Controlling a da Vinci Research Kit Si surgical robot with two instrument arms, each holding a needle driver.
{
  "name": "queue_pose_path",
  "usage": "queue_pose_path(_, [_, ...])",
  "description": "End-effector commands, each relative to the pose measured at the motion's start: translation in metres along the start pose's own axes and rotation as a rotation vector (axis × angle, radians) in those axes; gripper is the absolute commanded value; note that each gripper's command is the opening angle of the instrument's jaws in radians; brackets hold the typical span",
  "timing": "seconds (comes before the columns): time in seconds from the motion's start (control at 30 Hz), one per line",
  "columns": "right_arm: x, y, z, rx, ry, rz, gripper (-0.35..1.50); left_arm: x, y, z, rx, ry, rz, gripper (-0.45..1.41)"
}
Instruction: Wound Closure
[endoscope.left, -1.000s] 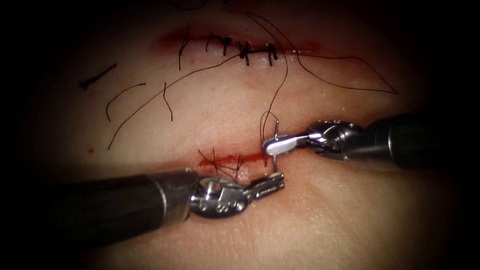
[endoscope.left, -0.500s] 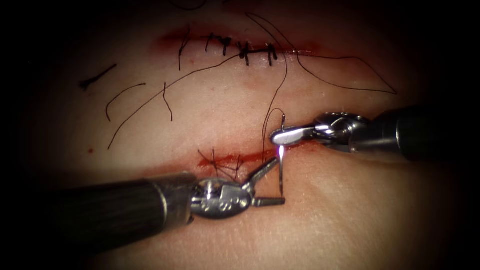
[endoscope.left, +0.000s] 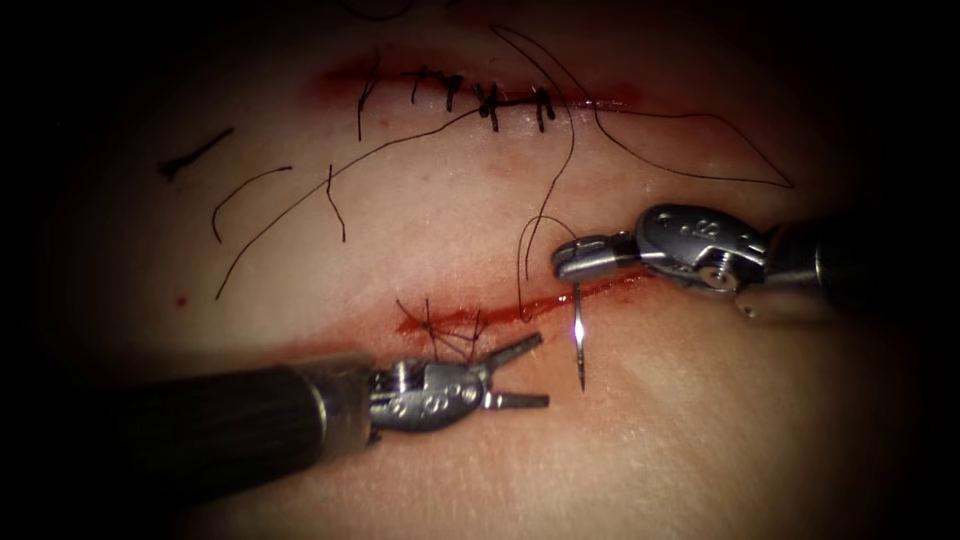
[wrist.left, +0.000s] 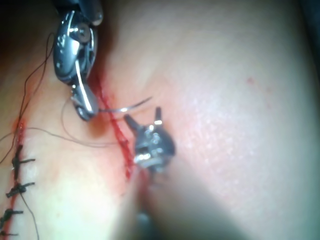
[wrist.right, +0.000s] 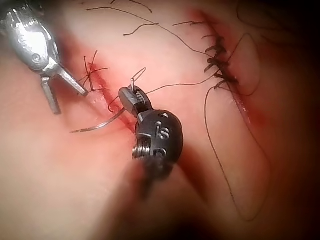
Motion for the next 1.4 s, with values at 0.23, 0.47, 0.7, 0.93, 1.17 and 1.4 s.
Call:
queue_pose_path(0.23, [0.0013, 0.0017, 0.0013, -0.066, -0.003, -0.097, -0.35, -0.0012, -0.0005, 0.0006, -0.009, -0.002, -0.053, 0.39])
queue_pose_path(0.47, [0.0020, 0.0016, 0.0013, -0.072, 0.001, -0.149, -0.35, -0.0029, -0.0012, 0.0009, -0.022, -0.071, -0.150, 0.22])
queue_pose_path(0.7, [0.0025, 0.0011, 0.0016, -0.078, 0.002, -0.217, -0.35, -0.0042, -0.0030, 0.0018, -0.036, -0.129, -0.218, 0.17])
queue_pose_path(0.93, [0.0028, 0.0009, 0.0017, -0.083, 0.006, -0.261, -0.35, -0.0051, -0.0027, 0.0031, -0.066, -0.211, -0.228, 0.15])
queue_pose_path(1.17, [0.0033, 0.0007, 0.0023, -0.106, 0.001, -0.318, -0.35, -0.0063, -0.0026, 0.0040, -0.094, -0.265, -0.225, 0.15])
queue_pose_path(1.4, [0.0039, 0.0006, 0.0026, -0.122, -0.010, -0.391, -0.35, -0.0072, -0.0041, 0.0040, -0.101, -0.260, -0.236, 0.15])
